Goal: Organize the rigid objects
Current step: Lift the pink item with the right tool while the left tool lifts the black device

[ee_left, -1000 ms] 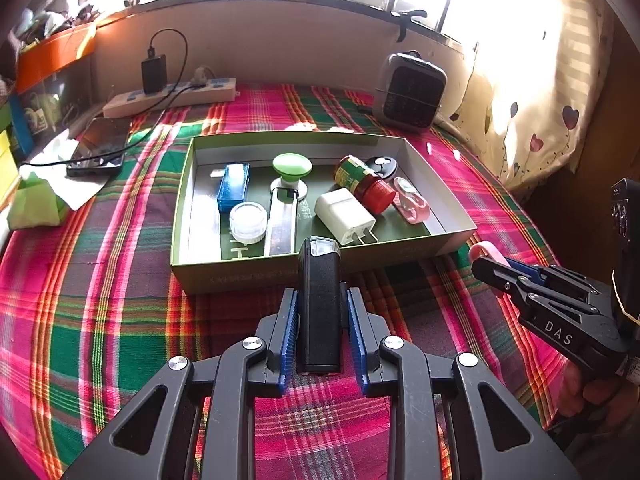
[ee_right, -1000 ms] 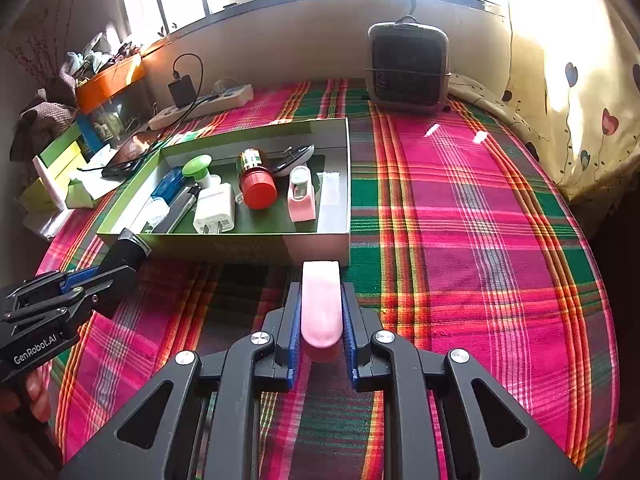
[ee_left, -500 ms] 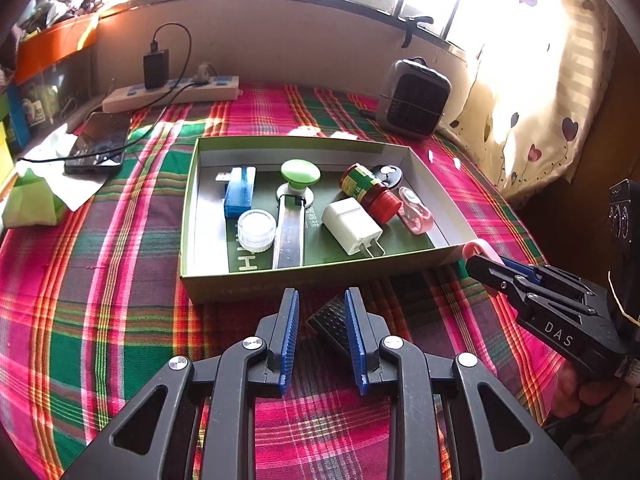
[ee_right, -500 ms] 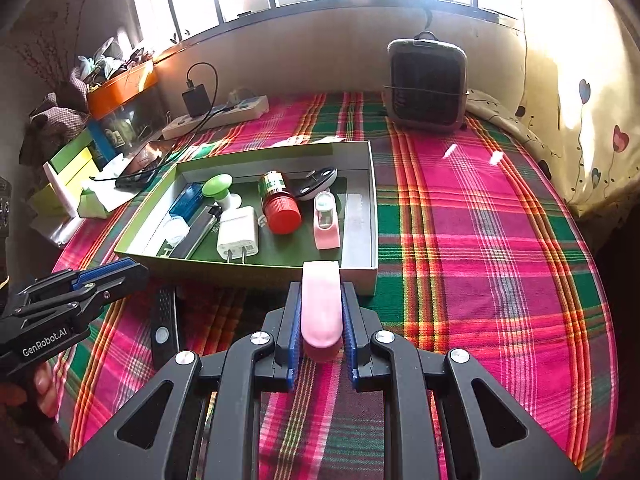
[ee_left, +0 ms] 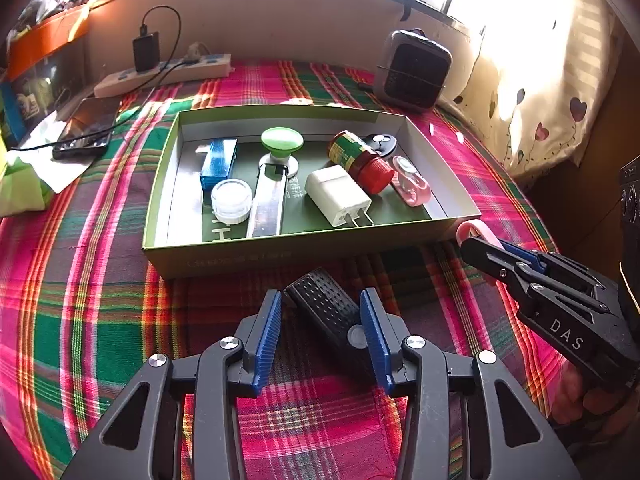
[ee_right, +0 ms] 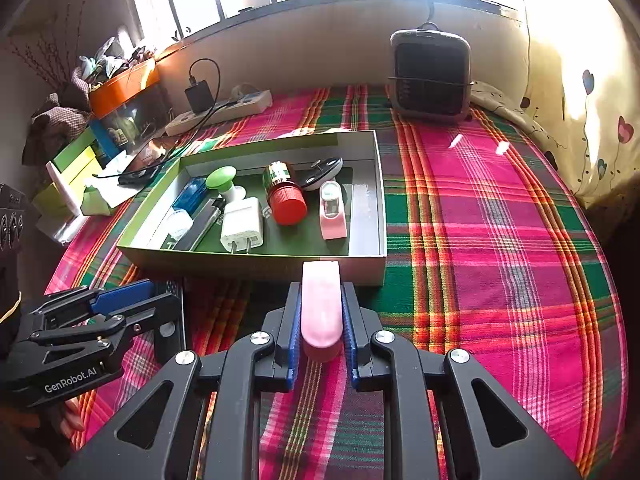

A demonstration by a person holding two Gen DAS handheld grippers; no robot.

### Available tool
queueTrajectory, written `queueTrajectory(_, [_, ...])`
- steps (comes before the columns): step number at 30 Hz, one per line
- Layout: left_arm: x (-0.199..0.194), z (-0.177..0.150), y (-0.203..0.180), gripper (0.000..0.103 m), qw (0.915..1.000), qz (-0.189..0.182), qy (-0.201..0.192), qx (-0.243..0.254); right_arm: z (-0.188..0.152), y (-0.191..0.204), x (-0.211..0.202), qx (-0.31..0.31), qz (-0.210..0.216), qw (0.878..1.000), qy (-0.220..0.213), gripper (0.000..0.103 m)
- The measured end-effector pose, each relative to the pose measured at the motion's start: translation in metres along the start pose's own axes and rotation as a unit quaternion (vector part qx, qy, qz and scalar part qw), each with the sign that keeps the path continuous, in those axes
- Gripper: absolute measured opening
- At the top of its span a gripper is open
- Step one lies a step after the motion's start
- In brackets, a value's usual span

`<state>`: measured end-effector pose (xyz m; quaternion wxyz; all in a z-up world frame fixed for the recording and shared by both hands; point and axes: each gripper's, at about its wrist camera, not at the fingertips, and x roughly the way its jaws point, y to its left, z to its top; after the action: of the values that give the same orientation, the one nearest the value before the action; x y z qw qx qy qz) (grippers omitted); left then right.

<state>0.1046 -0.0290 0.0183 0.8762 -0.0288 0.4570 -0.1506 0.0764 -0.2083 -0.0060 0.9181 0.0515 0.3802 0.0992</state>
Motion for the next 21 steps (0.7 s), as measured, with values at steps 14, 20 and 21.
queueTrajectory(14, [0.009, -0.009, -0.016, 0.04, 0.9992, 0.024, 0.013, 0.028, -0.002, -0.002, -0.001, 0.005, 0.011, 1.0, -0.001, 0.019])
queueTrajectory(20, [0.009, -0.01, -0.017, 0.037, 0.9987, 0.032, 0.006, 0.039, -0.003, -0.003, -0.001, 0.007, 0.014, 1.0, -0.001, 0.019])
queueTrajectory(21, [0.009, -0.01, -0.017, 0.034, 0.9987, 0.033, 0.005, 0.039, -0.003, -0.003, -0.001, 0.007, 0.014, 1.0, -0.001, 0.019])
